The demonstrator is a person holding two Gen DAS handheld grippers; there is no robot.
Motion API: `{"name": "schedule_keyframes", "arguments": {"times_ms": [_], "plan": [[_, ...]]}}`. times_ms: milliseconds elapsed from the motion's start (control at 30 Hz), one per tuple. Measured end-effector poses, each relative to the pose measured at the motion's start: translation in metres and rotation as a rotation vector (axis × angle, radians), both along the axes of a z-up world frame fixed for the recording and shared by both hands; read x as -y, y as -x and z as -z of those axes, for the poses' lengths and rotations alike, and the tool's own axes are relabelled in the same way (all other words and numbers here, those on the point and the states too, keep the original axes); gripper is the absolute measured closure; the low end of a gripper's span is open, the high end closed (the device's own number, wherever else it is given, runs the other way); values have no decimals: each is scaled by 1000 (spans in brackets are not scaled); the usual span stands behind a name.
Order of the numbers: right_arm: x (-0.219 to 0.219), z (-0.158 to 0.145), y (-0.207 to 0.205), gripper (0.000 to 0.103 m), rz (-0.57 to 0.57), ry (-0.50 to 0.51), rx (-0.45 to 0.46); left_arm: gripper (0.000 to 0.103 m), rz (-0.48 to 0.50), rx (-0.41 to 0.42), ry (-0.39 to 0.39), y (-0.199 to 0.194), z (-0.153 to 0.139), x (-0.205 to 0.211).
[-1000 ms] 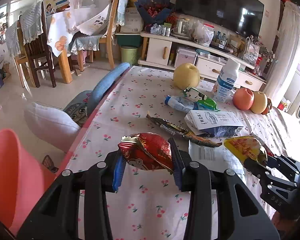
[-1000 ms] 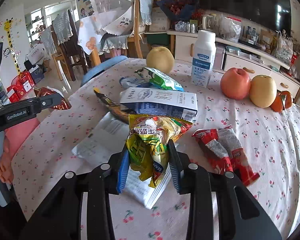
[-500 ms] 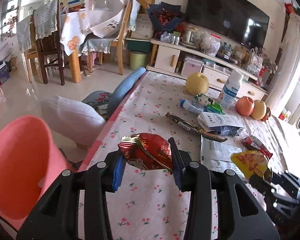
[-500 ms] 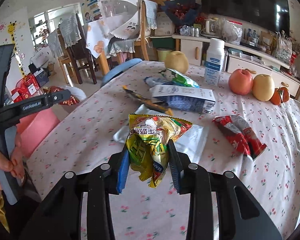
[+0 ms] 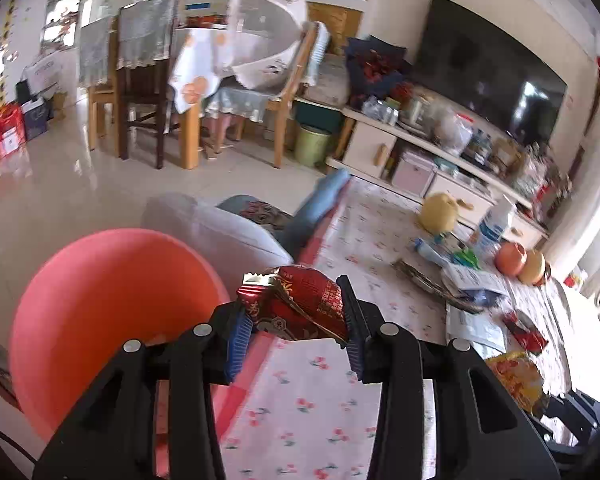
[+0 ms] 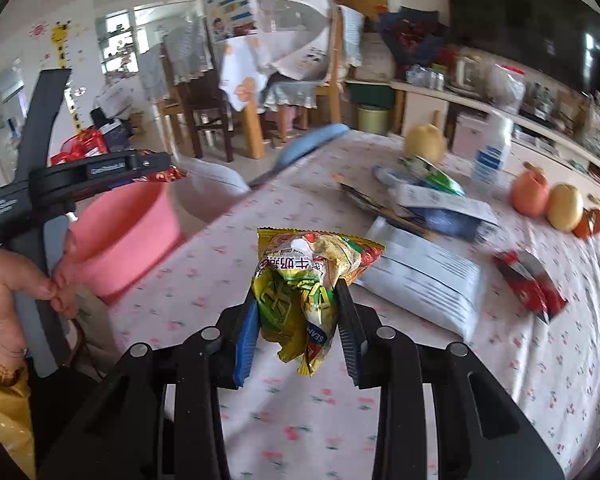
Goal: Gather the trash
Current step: 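Lift the red wrapper and yellow-green bag and carry both toward the pink bucket, then open the left tool over the bucket while the right tool drops the yellow-green bag in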
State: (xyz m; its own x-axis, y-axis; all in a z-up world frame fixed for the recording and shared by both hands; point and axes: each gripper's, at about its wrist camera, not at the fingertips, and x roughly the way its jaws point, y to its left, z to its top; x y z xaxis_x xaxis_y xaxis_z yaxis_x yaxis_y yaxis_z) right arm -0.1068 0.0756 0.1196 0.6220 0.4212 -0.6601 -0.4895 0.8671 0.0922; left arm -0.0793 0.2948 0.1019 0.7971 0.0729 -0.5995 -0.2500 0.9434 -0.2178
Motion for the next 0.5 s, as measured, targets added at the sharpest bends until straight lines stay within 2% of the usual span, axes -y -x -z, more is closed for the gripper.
{"name": "schedule_keyframes", "arguments": {"times_ms": [500], "plan": [[-163, -26, 0, 66, -281, 22, 54, 61, -265, 16, 91, 33, 7, -115]]}}
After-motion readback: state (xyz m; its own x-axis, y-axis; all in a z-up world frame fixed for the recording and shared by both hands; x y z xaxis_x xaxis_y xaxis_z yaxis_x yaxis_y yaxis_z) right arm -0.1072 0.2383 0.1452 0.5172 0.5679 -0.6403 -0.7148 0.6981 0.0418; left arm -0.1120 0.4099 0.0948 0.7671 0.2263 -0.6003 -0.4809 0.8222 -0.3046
